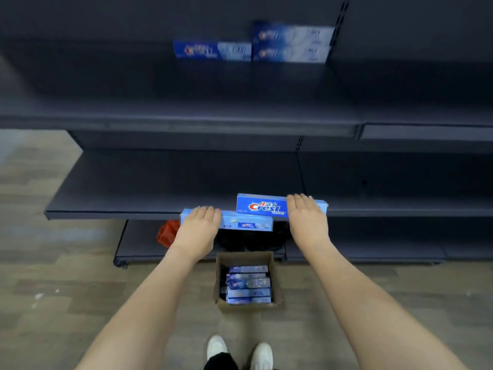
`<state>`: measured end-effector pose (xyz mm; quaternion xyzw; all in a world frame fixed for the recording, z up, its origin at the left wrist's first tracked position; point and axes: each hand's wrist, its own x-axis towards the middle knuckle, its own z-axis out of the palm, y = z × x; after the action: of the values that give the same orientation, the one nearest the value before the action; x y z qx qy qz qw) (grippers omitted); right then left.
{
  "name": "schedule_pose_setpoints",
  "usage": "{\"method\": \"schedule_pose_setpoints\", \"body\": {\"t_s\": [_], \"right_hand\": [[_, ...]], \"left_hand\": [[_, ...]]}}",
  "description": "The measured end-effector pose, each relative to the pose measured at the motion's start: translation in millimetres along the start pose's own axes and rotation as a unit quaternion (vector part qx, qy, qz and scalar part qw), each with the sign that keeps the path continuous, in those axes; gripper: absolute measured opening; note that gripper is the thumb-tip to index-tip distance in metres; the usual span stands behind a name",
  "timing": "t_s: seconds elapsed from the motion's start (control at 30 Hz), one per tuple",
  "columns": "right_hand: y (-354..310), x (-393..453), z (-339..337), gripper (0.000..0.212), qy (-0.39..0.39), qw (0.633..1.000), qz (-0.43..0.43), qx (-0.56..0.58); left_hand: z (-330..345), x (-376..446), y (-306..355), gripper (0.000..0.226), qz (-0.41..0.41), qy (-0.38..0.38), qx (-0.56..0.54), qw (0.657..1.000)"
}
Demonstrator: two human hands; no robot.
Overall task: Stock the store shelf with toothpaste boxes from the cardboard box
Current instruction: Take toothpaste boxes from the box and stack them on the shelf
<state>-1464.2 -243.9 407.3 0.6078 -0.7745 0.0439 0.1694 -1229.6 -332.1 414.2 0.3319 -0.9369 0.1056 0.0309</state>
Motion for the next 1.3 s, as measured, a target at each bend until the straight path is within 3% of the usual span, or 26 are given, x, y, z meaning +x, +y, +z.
{"method": "schedule_pose_setpoints", "body": {"t_s": [0.2,0.57,0.97,1.23,1.3], "right_hand": [[21.6,32.3,-58.3,0.046,0.065,0.998,0.003,-0.007],[56.3,72.0,-144.4,0.045,0.087,0.996,-0.022,-0.007],[60.8,120.2,-174.7,0.062,0.092,0.992,-0.024,-0.086],[48.7,169.7,-158.3,0.056,0.068,0.996,-0.020,-0.051],[45.4,182.9,-151.5,0.056,0.056,0.998,-0.007,-0.039]], "left_hand": [[-61.3,29.1,-25.3,0.070,0.041,0.102,0.022,0.994],[-150.9,50.9,-54.3,0.053,0.045,0.166,0.028,0.985],[-178.9,90.6,-69.3,0.059,-0.006,0.130,0.065,0.989],[-167.2,122.5,-105.8,0.064,-0.010,0.108,0.054,0.993],[-165.5,128.3,-115.7,0.059,-0.023,0.074,0.021,0.997]]}}
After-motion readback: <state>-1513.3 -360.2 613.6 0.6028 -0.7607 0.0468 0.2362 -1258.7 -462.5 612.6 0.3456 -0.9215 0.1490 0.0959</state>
